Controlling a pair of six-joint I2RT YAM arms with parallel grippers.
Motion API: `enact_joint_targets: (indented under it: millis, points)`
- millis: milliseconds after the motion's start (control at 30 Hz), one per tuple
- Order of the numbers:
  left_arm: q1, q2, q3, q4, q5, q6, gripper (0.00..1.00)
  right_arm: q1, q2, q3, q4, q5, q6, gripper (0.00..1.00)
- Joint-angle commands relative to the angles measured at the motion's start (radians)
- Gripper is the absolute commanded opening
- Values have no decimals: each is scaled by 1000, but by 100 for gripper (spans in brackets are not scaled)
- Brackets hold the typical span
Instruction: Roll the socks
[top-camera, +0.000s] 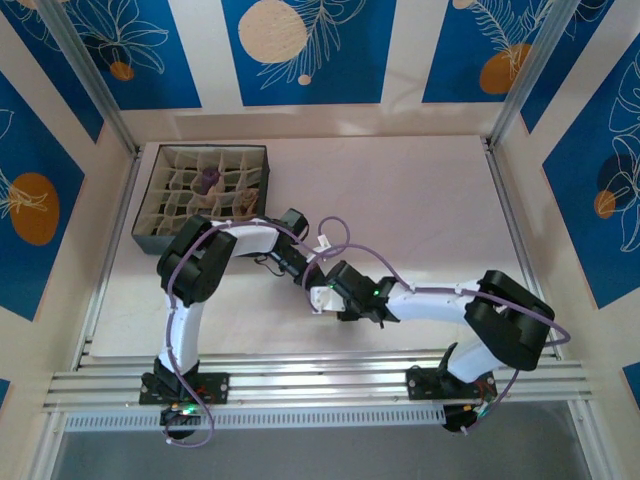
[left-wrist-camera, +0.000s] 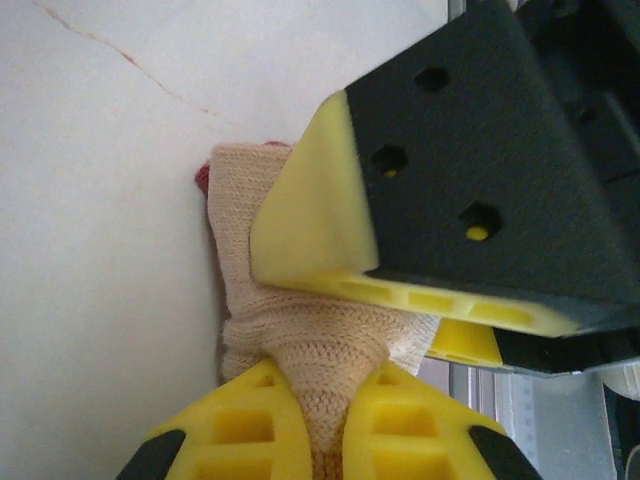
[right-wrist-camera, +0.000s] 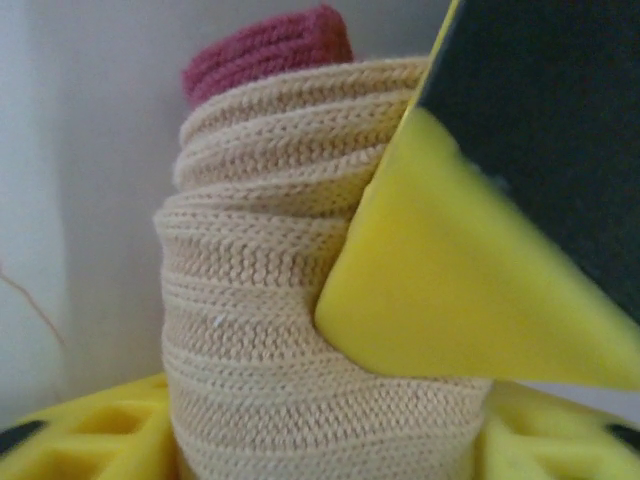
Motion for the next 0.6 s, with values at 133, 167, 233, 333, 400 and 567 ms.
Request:
enact_joint_targets:
  millis: [133, 167, 233, 333, 400, 567]
  points:
    - [6, -22, -53, 20, -40, -44, 6, 5, 87, 73, -43, -90, 103, 0]
    - [6, -41, -65, 41, -46, -56, 8, 8, 82, 71, -51, -89, 112, 0]
    - [9, -77, -84, 75, -54, -68, 8, 8, 63, 62, -62, -85, 132, 0]
    - [16, -158, -127, 157, -79, -92, 11, 4, 10, 52, -71, -73, 200, 0]
    - [25, -231, -166, 228, -102, -111, 14, -11, -31, 57, -90, -73, 258, 0]
    - [73, -464, -310, 505, -170, -204, 25, -61, -144, 92, -152, -147, 390, 0]
